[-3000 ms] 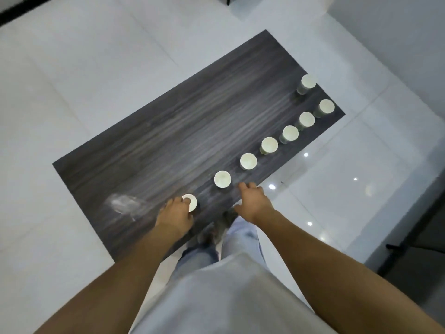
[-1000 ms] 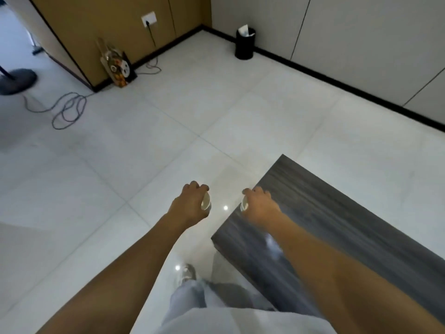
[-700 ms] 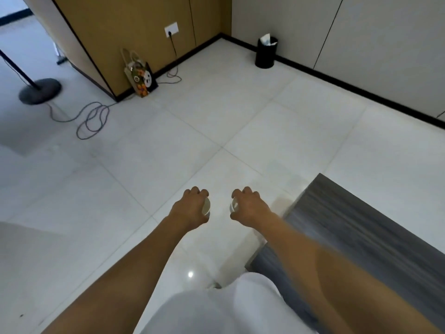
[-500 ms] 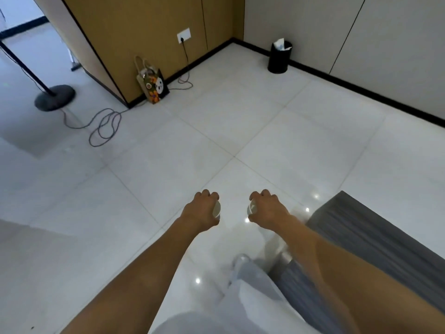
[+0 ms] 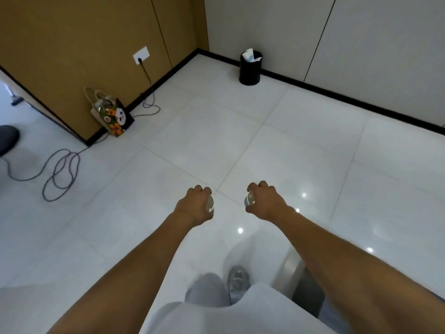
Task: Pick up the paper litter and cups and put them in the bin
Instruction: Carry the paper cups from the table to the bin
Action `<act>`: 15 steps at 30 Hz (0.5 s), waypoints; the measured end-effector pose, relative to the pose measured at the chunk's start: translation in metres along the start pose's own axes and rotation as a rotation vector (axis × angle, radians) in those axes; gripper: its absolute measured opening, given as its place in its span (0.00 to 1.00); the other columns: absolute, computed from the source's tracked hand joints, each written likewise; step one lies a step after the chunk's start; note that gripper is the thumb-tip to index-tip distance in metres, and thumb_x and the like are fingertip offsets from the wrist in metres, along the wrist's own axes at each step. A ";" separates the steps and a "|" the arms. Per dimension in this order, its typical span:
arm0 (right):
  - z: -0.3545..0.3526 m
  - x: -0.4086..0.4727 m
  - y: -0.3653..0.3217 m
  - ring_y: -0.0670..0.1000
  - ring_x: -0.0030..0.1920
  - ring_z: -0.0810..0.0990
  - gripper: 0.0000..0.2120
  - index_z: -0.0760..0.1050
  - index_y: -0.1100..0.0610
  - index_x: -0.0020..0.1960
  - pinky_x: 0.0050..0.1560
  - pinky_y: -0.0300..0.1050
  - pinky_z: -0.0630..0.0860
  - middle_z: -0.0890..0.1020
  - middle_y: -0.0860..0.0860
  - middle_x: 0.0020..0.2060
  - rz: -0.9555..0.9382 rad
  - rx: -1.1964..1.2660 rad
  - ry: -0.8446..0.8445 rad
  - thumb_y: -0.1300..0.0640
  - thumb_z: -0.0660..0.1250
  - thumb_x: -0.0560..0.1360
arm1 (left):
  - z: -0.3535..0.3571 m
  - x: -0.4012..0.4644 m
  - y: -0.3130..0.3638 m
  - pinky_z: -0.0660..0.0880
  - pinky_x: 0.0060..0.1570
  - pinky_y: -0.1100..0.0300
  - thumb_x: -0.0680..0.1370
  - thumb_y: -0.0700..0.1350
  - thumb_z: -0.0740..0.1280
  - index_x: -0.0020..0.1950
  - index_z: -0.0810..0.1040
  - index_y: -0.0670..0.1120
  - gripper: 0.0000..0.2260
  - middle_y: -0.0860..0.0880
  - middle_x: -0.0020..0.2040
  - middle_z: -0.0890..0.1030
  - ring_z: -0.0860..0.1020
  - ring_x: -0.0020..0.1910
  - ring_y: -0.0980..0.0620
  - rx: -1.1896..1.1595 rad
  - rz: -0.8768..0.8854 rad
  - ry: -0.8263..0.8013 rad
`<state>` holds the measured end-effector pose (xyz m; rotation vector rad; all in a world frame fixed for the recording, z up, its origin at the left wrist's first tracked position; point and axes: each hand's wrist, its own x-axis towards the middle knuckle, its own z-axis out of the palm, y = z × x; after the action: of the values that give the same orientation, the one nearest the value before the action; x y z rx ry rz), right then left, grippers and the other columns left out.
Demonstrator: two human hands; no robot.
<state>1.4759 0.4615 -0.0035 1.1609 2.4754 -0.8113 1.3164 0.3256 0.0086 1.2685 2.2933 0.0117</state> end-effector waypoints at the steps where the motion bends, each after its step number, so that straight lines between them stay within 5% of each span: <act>1: -0.013 0.016 0.001 0.58 0.63 0.67 0.27 0.65 0.54 0.69 0.55 0.51 0.76 0.67 0.54 0.63 0.018 0.007 0.001 0.52 0.69 0.73 | -0.010 0.018 0.003 0.75 0.54 0.51 0.75 0.52 0.68 0.68 0.66 0.48 0.25 0.48 0.63 0.69 0.67 0.63 0.48 -0.005 0.016 -0.005; 15: -0.182 0.315 -0.023 0.58 0.62 0.68 0.26 0.66 0.54 0.69 0.56 0.53 0.76 0.68 0.54 0.62 0.147 0.087 0.079 0.52 0.69 0.73 | -0.178 0.343 -0.018 0.74 0.55 0.51 0.74 0.52 0.69 0.68 0.67 0.48 0.24 0.48 0.62 0.70 0.67 0.64 0.47 0.027 0.128 -0.003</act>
<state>1.2549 0.7511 0.0012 1.4120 2.4034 -0.8537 1.0763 0.6293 0.0101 1.4260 2.2137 0.0239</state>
